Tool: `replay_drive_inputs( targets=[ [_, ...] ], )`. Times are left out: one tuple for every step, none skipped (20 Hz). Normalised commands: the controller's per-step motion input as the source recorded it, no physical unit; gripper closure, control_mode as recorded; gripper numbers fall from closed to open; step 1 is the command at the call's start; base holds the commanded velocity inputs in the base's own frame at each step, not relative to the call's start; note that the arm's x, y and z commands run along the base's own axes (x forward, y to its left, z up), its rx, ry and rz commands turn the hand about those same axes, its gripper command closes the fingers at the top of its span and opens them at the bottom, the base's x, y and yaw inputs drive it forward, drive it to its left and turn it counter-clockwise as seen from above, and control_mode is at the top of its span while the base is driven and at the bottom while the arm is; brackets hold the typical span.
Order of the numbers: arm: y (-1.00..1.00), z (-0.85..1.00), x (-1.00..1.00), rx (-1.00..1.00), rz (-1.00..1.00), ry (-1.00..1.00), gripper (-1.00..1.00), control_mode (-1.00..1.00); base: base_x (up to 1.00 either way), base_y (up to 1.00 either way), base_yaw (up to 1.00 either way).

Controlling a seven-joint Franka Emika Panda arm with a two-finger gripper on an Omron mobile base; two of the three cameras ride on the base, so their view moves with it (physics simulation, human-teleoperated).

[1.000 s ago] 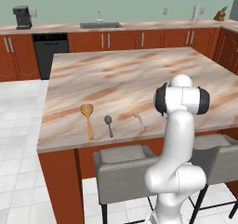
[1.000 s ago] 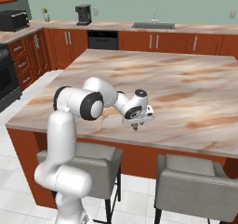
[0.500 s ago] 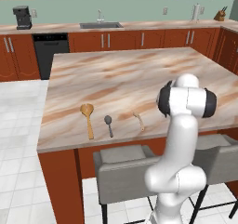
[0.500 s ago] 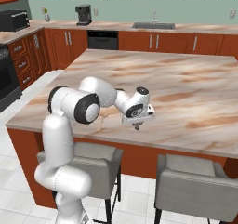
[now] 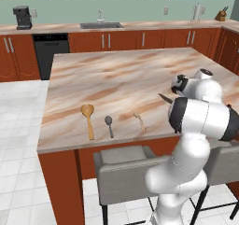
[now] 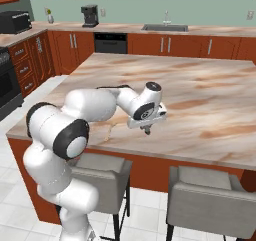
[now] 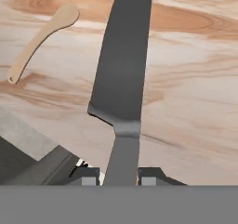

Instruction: Pick up the metallic utensils from the counter and place them in the open drawer. Make sure not to pick up any wooden utensils.

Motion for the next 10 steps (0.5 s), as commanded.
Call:
replay_drive_inputs(
  targets=[
    [0.14, 0.88, -0.66, 0.0, 0.08, 0.0, 1.0, -1.0, 0.0, 0.0, 0.0],
    [0.21, 0.84, -0.64, 0.0, 0.07, -0.01, 1.0, -1.0, 0.0, 0.0, 0.0],
    [0.21, 0.79, -0.69, 0.0, 0.06, -0.03, 1.0, -1.0, 0.0, 0.0, 0.0],
    [0.35, 0.65, -0.67, -0.01, 0.04, -0.03, 1.0, -1.0, 0.0, 0.0, 0.0],
    [0.44, 0.53, -0.66, -0.02, 0.04, -0.02, 1.0, -1.0, 0.0, 0.0, 0.0],
    [0.52, 0.41, -0.69, -0.04, 0.03, -0.03, 1.0, -1.0, 0.0, 0.0, 0.0],
    [0.56, 0.34, -0.71, -0.05, 0.03, -0.03, 1.0, -1.0, 0.0, 0.0, 0.0],
    [0.59, 0.29, -0.71, -0.06, 0.04, -0.01, 1.0, -1.0, 0.0, 0.0, 0.0],
    [0.61, 0.26, -0.74, -0.07, 0.04, -0.01, 1.0, -1.0, 0.0, 0.0, 0.0],
    [0.57, 0.22, -0.78, -0.07, 0.05, -0.01, 1.0, -1.0, 0.0, 0.0, 0.0]
  ],
)
